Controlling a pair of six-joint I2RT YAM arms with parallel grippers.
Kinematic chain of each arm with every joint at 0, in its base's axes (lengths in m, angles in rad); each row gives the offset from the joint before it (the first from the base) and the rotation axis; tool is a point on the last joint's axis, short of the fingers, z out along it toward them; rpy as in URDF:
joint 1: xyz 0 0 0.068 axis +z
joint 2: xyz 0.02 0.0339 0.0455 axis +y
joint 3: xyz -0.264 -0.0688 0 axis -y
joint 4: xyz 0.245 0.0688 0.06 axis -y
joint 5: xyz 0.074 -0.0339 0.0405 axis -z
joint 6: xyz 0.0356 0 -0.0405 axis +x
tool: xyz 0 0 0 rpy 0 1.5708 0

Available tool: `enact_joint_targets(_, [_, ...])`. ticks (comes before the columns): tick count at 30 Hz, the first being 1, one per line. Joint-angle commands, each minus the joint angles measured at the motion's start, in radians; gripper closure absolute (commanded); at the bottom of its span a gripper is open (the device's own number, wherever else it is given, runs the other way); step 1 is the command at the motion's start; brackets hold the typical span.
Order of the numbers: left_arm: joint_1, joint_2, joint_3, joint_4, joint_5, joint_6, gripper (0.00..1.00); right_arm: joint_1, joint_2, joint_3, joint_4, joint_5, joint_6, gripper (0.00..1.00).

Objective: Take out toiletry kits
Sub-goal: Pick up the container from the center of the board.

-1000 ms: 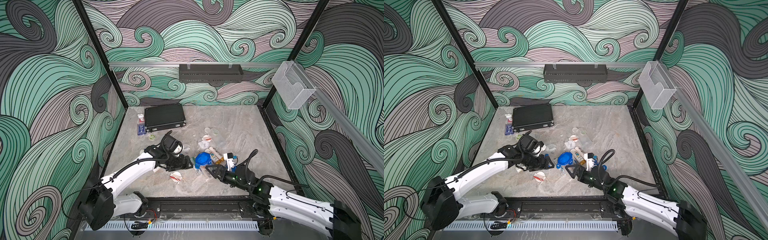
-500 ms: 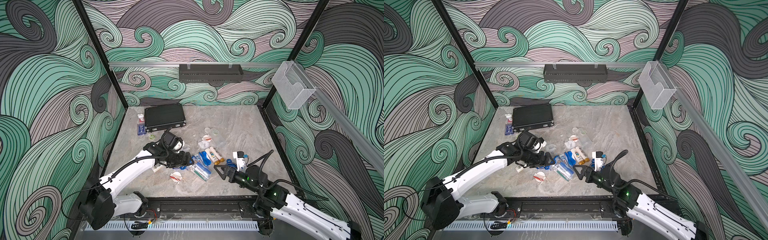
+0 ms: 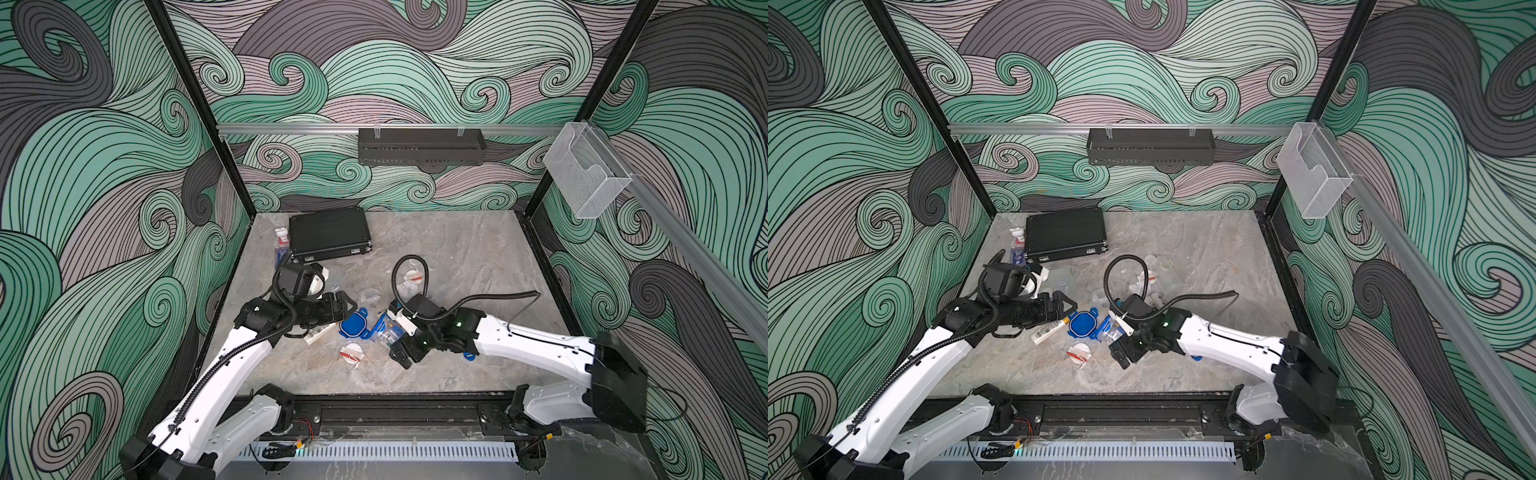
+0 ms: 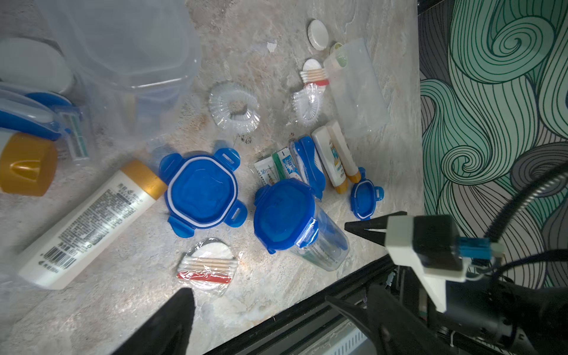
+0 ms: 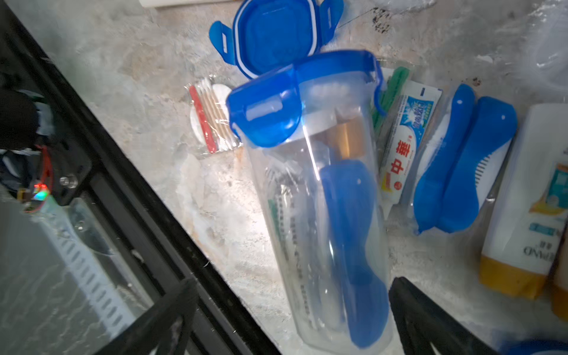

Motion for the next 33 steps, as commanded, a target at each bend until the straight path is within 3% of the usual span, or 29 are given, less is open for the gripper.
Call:
enact_joint_targets(1, [0.031,-0.032,-0.008,-0.075,-0.018,0.055,0.12,0.007,0.102,0.074,-0.074,0.008,-0.135,0.02])
enact_joint_targets(10, [0.067,-0.059,-0.016,-0.074,0.008,0.077,0.11,0.023,0.27,0.153,-0.038,0.105,-0.153,0.16])
enact_joint_targets(16, [0.071,-0.065,-0.024,-0.071,0.018,0.082,0.11,0.022,0.253,0.148,0.043,0.071,-0.136,0.29])
enact_joint_targets(20, [0.073,-0.077,-0.028,-0.068,0.017,0.082,0.11,0.009,0.147,0.096,0.139,0.045,-0.137,0.38])
enact_joint_targets(27, [0.078,-0.1,-0.033,-0.057,0.002,0.074,0.11,-0.181,-0.057,-0.034,0.435,-0.139,-0.103,0.45])
enact_joint_targets(30, [0.082,-0.104,-0.039,-0.049,-0.001,0.073,0.11,-0.284,-0.029,-0.048,0.649,-0.207,-0.098,0.44])
enact_joint_targets(33, [0.085,-0.107,-0.039,-0.053,-0.001,0.073,0.11,-0.343,0.094,0.013,0.8,-0.239,-0.103,0.42])
